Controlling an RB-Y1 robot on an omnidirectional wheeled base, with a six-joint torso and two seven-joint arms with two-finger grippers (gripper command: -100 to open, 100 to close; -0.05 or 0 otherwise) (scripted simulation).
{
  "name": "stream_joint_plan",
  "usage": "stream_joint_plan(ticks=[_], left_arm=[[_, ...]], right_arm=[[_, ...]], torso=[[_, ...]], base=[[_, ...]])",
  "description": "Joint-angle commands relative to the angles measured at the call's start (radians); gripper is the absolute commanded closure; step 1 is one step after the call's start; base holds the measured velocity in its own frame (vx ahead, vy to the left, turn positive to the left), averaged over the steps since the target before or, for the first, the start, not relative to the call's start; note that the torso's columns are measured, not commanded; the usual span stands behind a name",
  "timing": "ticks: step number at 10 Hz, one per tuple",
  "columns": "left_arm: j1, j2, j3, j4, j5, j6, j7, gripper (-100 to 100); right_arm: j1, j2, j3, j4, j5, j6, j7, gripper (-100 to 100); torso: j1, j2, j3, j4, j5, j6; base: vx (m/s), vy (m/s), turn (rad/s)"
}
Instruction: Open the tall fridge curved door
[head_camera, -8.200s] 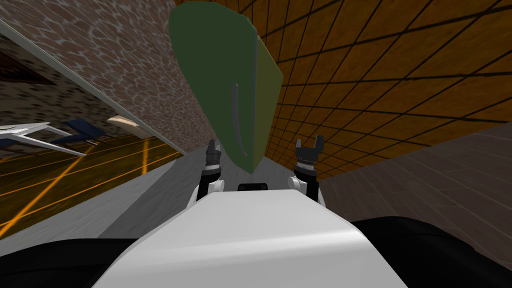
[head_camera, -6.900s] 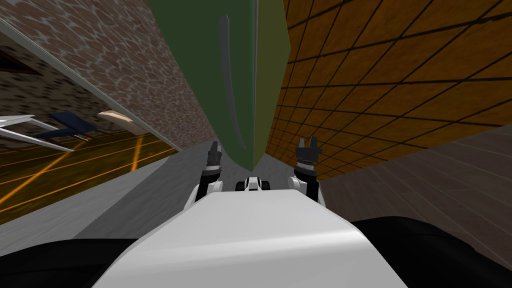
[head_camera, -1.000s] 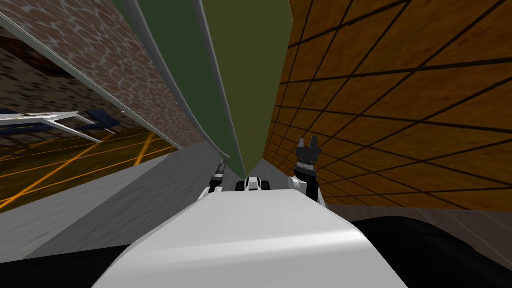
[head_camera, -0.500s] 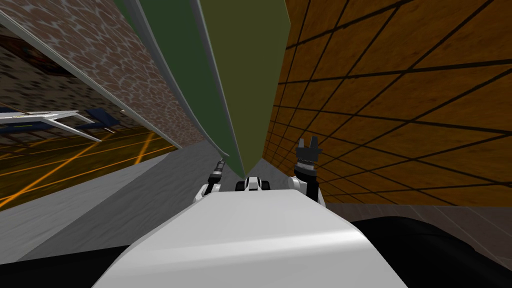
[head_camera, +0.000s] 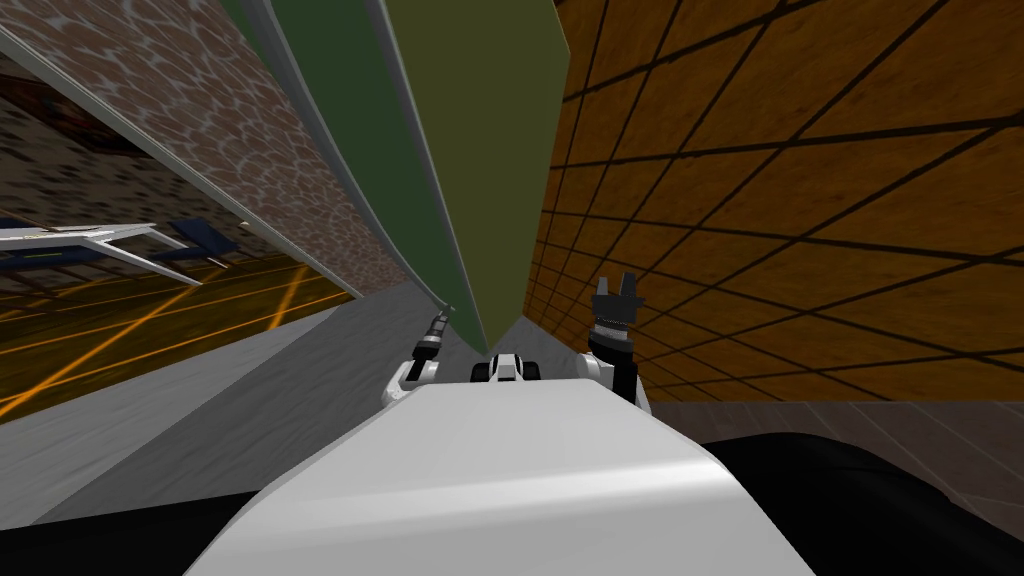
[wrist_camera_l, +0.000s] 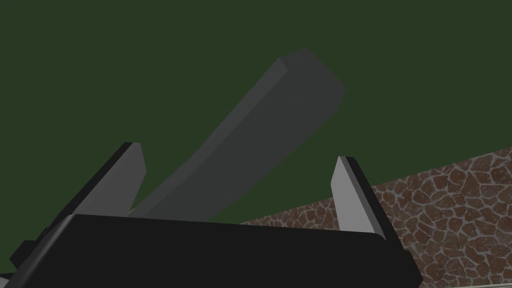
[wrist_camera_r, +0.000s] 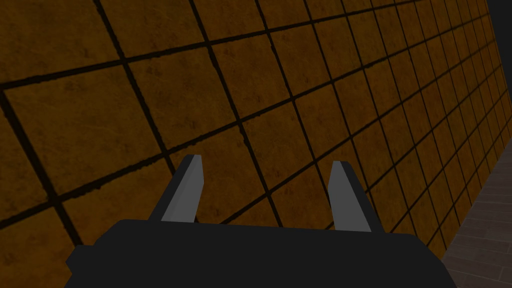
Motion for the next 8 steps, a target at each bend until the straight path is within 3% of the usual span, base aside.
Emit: stream_joint_plan(ticks=[1,7,8], left_arm=[[-0.006,0.017,0.007,-0.045,-0.016,0.071,0.016,-100],[-0.024,0.079,0.023,-0.147,-0.052,0.24,0.057,-100],[-0.024,0.079,0.023,-0.147,-0.052,0.246,0.057,-100]], right_arm=[[0.0,0.0,0.0,0.0,0.0,0.0,0.0,0],[0.0,0.0,0.0,0.0,0.0,0.0,0.0,0],[0.0,0.0,0.0,0.0,0.0,0.0,0.0,0]], torso=[[0.001,0.0,0.0,0.0,0.0,0.0],[-0.001,-0.001,0.0,0.0,0.0,0.0],[0.0,-0.001,0.0,0.0,0.0,0.0]], base=[[-0.036,-0.037,-0.006],[-0.036,-0.041,-0.006],[-0.022,-0.028,-0.001]])
